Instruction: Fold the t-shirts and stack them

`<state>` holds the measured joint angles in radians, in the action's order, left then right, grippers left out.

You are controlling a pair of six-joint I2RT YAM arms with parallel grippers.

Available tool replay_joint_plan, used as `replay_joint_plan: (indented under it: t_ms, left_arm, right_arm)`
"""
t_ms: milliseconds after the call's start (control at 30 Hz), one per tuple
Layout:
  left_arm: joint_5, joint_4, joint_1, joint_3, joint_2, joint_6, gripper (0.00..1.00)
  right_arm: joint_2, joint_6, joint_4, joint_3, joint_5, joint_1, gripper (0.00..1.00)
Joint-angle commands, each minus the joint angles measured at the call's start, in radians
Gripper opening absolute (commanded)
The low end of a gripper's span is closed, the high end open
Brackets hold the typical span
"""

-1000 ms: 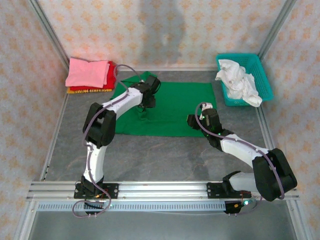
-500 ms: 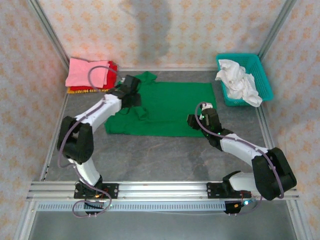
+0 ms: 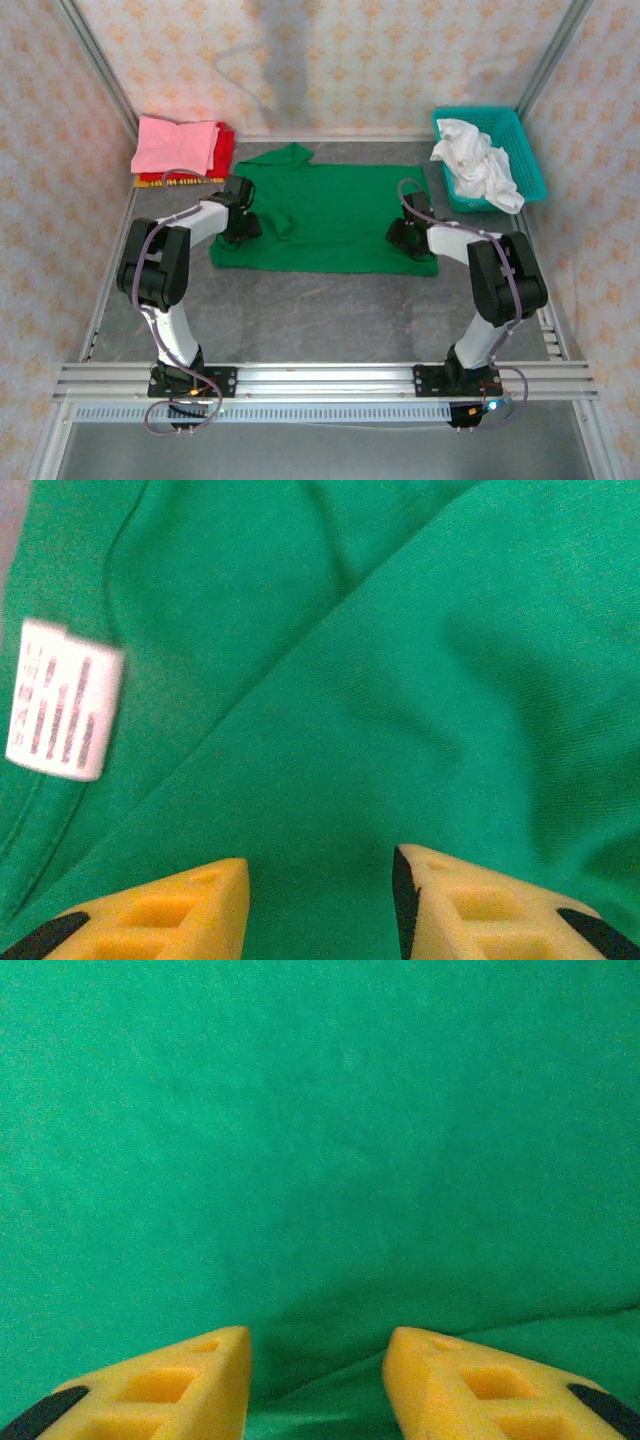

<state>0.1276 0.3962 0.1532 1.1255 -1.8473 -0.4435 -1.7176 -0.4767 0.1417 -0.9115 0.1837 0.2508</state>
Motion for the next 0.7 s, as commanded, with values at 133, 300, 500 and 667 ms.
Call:
replay_joint_plan:
  t_ms: [133, 300, 500, 667]
  left_arm:
    - [-0.034, -0.034, -0.060, -0.145, 0.066, -0.085, 0.43]
    - [-0.039, -0.034, -0.074, -0.268, 0.180, -0.130, 0.42]
    - [0.037, -0.032, -0.063, -0.372, 0.302, -0.097, 0.44]
    - [0.079, 0.004, -0.056, -0.297, 0.365, -0.031, 0.44]
  right_arm:
    - [-0.071, -0.104, 0.135, -0.023, -0.013, -0.022, 0.47]
    - [0.031, -0.200, 0.139, 0.078, -0.023, -0.027, 0.47]
    - [0.196, -0.251, 0.129, 0.217, -0.002, -0.012, 0.47]
    - [0.292, -0.166, 0.217, 0.126, -0.108, 0.058, 0.48]
